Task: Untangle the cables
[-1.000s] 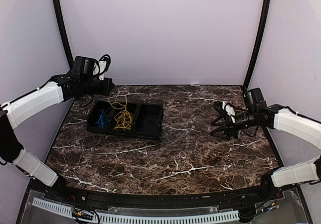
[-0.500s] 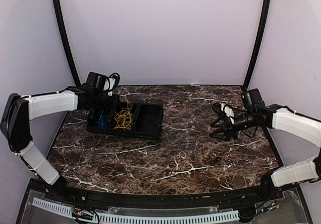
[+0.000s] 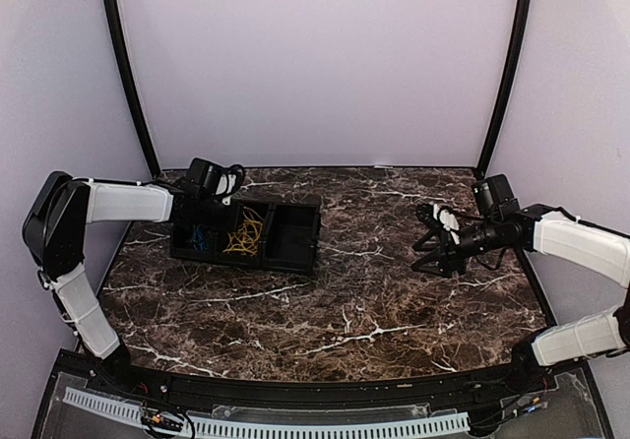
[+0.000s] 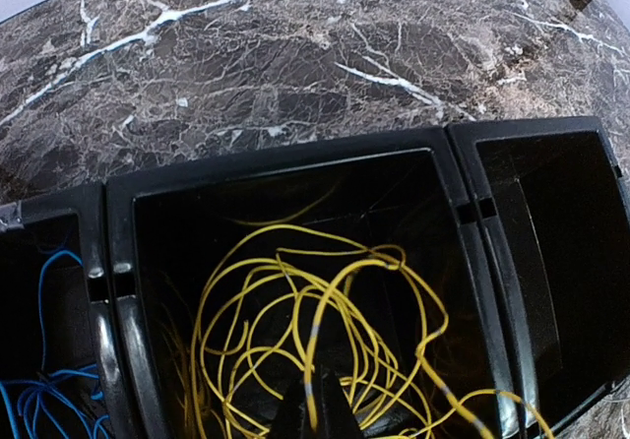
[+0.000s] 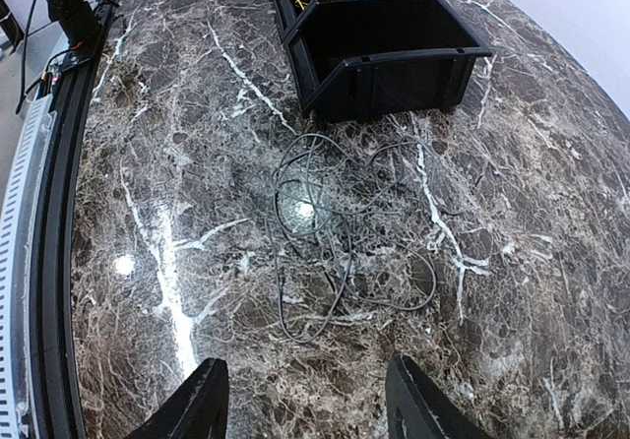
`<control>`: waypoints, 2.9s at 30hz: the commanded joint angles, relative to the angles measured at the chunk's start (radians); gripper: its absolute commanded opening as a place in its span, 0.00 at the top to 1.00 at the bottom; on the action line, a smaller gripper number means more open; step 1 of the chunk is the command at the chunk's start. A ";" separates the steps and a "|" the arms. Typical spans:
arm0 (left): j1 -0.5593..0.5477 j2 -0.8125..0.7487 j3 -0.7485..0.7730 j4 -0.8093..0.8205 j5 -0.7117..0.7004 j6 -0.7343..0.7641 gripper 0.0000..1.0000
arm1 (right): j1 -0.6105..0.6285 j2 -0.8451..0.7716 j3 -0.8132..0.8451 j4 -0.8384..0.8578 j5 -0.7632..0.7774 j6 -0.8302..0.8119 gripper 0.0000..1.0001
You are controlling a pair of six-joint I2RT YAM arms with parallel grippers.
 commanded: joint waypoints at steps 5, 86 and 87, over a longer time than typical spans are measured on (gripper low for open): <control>0.003 -0.067 0.068 -0.115 -0.031 -0.030 0.77 | -0.005 -0.010 0.010 -0.006 0.005 -0.011 0.44; -0.227 -0.416 -0.011 -0.127 -0.166 -0.059 0.49 | 0.135 0.510 0.418 -0.062 0.060 0.175 0.40; -0.240 -0.425 -0.016 -0.098 -0.155 -0.066 0.49 | 0.137 0.530 0.429 -0.055 0.064 0.182 0.39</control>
